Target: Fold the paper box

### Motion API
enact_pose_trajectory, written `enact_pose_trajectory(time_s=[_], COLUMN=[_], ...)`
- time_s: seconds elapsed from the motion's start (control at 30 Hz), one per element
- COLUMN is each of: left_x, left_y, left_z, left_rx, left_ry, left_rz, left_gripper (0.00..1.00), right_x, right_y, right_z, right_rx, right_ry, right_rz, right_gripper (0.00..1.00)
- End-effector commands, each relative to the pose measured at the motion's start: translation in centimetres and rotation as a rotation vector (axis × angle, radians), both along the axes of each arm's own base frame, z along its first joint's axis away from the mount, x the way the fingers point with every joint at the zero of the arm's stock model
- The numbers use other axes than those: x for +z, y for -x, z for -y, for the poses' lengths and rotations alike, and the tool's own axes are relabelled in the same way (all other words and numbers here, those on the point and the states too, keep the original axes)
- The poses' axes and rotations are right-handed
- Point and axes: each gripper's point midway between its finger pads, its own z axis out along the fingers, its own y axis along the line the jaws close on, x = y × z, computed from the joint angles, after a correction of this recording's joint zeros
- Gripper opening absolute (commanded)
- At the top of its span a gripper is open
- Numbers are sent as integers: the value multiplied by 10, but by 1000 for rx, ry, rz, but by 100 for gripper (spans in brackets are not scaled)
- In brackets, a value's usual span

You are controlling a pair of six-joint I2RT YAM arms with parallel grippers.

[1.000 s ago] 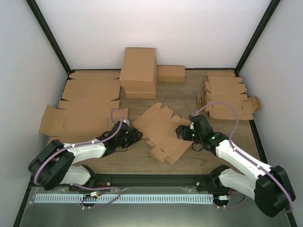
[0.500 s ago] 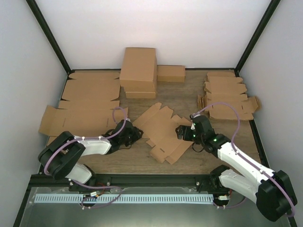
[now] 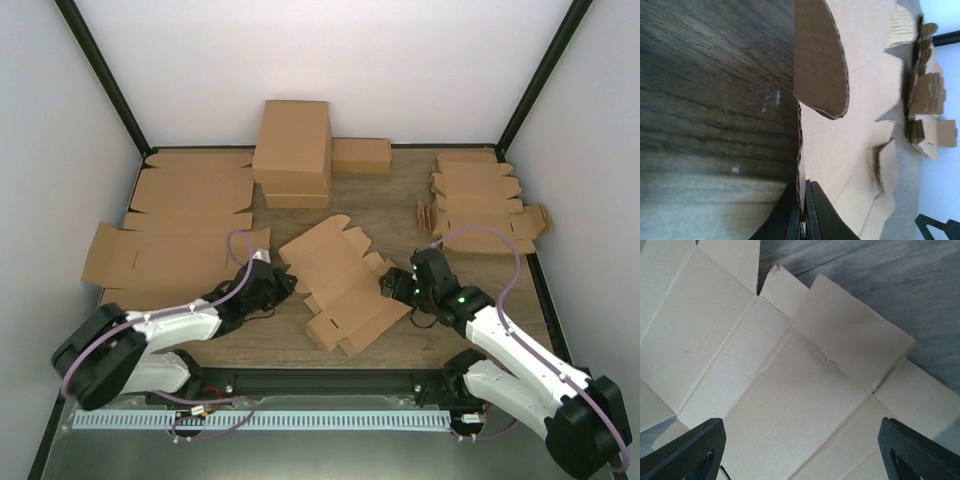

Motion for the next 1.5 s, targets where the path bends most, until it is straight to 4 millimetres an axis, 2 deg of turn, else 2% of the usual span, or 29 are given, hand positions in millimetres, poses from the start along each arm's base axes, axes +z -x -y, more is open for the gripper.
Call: enact_pose_trajectory(time_s=[0.0, 0.17, 0.27, 0.3, 0.37, 0.47, 0.5, 0.6, 0.63, 0.67, 0.7, 0.73, 0.77, 0.8, 0.83, 1.0, 1.13, 1.2, 1.47], left_x=[19, 31, 35, 38, 40, 40, 39, 35, 33, 32, 35, 39, 43, 43, 49, 83, 97, 93, 67], left_y=[8, 17, 20, 22, 25, 31, 34, 43, 45, 48, 50, 50, 49, 50, 49, 43, 31, 23, -22], left_z=[-12, -34, -47, -51, -56, -62, -63, -66, -66, -66, -65, -66, -71, -79, -86, -107, -108, -99, -104], left_rx=[70, 129, 153, 155, 151, 147, 145, 138, 133, 128, 120, 114, 123, 138, 148, 162, 106, 10, -148], left_ry=[-1, -32, -52, -56, -69, -79, -74, -33, -17, -2, 16, 15, -10, -57, -92, -219, -308, -348, -392], left_rz=[51, 99, 124, 132, 140, 135, 130, 113, 106, 100, 108, 124, 142, 147, 168, 269, 293, 270, 170], left_gripper=[4, 4, 4, 4, 4, 4, 4, 4, 5, 17, 37, 61, 79, 89, 93, 97, 96, 95, 96], right_x=[14, 13, 17, 17, 21, 21, 23, 18, 14, 8, 3, -3, -10, -16, -21, -34, -40, -43, -55], right_y=[13, 20, 24, 24, 26, 24, 23, 23, 23, 23, 22, 21, 19, 18, 20, 31, 38, 41, 46], right_z=[8, 0, -18, -23, -35, -45, -51, -62, -64, -63, -60, -56, -48, -41, -36, -29, -33, -38, -45], right_rx=[-119, -45, 78, 106, 188, 217, 231, 245, 238, 216, 190, 155, 102, 61, 38, 17, 64, 93, 116], right_ry=[-94, -132, -172, -185, -220, -269, -298, -365, -376, -375, -360, -343, -303, -271, -249, -232, -253, -273, -305], right_rz=[-49, -20, -4, -2, 20, 23, 31, -8, -30, -57, -80, -107, -124, -142, -157, -203, -202, -208, -246], right_gripper=[87, 85, 84, 81, 65, 38, 34, 33, 36, 45, 54, 63, 72, 75, 76, 76, 74, 72, 59])
